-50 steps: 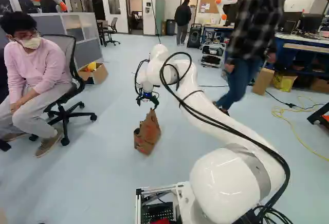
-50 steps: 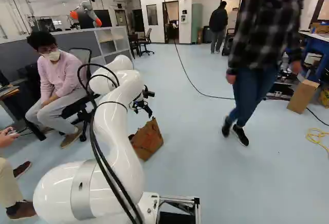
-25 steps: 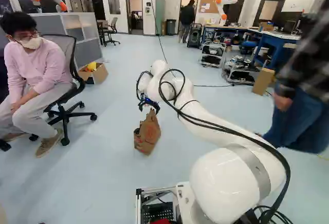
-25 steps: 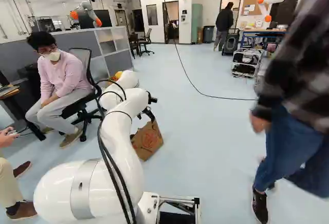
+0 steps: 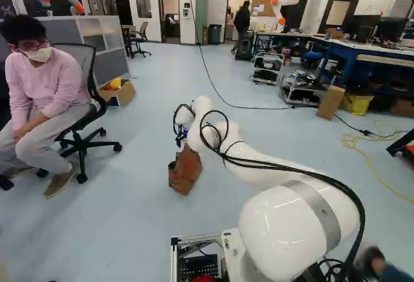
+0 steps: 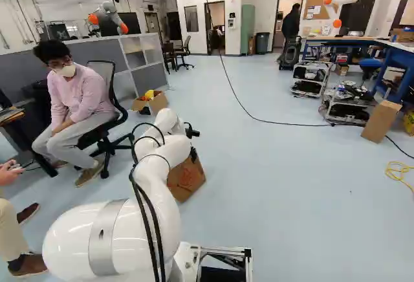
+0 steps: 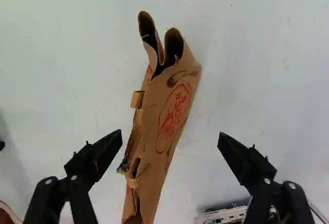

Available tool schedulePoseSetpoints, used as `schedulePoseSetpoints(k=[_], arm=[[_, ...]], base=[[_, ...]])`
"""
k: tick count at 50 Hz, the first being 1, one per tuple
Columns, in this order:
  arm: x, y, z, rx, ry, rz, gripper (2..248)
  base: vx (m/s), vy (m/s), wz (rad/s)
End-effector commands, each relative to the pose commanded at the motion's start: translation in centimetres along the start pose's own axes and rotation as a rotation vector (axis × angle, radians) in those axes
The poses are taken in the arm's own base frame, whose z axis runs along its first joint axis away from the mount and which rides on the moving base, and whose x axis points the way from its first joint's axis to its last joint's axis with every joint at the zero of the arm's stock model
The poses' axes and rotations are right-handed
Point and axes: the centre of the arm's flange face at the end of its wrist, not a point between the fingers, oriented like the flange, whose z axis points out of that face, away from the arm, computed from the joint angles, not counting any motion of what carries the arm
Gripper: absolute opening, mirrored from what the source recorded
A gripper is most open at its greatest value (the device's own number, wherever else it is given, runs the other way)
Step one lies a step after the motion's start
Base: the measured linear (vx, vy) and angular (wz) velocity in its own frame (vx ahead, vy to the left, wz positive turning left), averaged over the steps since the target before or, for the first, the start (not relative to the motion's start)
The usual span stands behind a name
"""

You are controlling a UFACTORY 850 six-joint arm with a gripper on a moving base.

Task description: Pick up the grocery bag from the ground

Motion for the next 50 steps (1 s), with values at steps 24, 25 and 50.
schedulePoseSetpoints(k=[24, 25, 50], arm=[[-3.1, 0.7, 4.7, 0.060, 0.087, -0.012, 247], [-3.2, 0.7, 4.8, 0.061, 0.088, -0.012, 247], [-3.3, 0.8, 4.9, 0.062, 0.089, -0.012, 167]], base=[[0.000, 0.000, 0.000], [0.000, 0.000, 0.000], [0.000, 0.000, 0.000]])
